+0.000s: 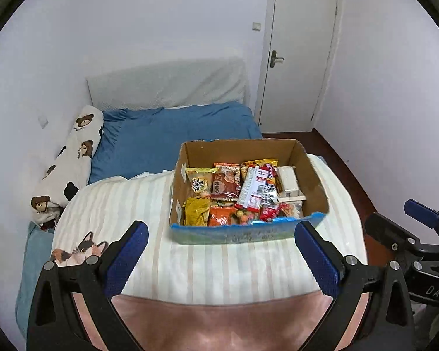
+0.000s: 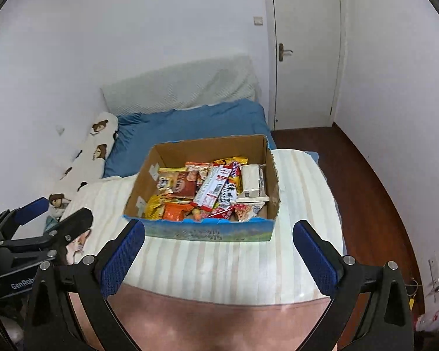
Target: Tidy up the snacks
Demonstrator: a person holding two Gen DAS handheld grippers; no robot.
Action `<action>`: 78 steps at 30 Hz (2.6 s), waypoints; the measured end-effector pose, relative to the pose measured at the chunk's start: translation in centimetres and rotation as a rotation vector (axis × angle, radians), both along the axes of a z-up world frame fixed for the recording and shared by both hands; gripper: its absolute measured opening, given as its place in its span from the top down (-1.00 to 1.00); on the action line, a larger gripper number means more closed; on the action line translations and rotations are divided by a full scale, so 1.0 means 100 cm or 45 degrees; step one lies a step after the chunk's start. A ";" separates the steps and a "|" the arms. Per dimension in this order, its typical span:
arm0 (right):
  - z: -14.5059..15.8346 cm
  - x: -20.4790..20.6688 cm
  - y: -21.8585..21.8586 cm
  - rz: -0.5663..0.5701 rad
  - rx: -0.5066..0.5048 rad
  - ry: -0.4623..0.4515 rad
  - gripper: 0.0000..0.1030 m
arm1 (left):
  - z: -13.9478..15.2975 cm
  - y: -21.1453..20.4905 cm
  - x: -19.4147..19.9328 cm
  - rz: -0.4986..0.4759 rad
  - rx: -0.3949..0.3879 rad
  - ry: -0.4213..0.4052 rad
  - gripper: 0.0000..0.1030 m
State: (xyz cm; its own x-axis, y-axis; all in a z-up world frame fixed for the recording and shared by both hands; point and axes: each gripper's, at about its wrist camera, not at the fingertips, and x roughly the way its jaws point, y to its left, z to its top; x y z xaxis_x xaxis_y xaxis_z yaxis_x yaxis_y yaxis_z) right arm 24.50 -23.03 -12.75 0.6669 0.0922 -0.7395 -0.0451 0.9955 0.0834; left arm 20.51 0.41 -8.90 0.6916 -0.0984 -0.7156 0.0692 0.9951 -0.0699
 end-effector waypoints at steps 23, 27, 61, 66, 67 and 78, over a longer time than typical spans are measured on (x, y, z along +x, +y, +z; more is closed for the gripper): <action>0.061 -0.102 0.006 -0.003 -0.018 -0.183 -1.00 | 0.036 0.012 -0.088 0.056 0.022 -0.137 -0.99; 0.058 -0.098 0.007 -0.011 -0.020 -0.175 -1.00 | 0.030 0.010 -0.083 0.050 0.023 -0.119 -0.99; -0.035 0.065 -0.014 -0.158 -0.029 0.038 -1.00 | -0.056 -0.008 0.074 0.065 0.080 0.147 -0.99; -0.049 0.076 -0.014 -0.168 -0.038 0.077 -1.00 | -0.061 -0.009 0.083 0.058 0.080 0.162 -0.99; -0.051 0.076 -0.014 -0.170 -0.039 0.084 -1.00 | -0.061 -0.009 0.084 0.056 0.081 0.165 -0.99; -0.061 0.075 -0.018 -0.194 -0.048 0.111 -1.00 | -0.059 -0.011 0.088 0.027 0.083 0.157 -0.99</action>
State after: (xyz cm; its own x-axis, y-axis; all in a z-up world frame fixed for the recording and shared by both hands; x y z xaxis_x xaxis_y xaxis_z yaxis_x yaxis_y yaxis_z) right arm 32.04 -24.79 -18.85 0.6042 -0.0339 -0.7961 0.1121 0.9928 0.0429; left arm 29.31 -0.66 -14.83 0.5997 -0.0350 -0.7995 0.0427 0.9990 -0.0118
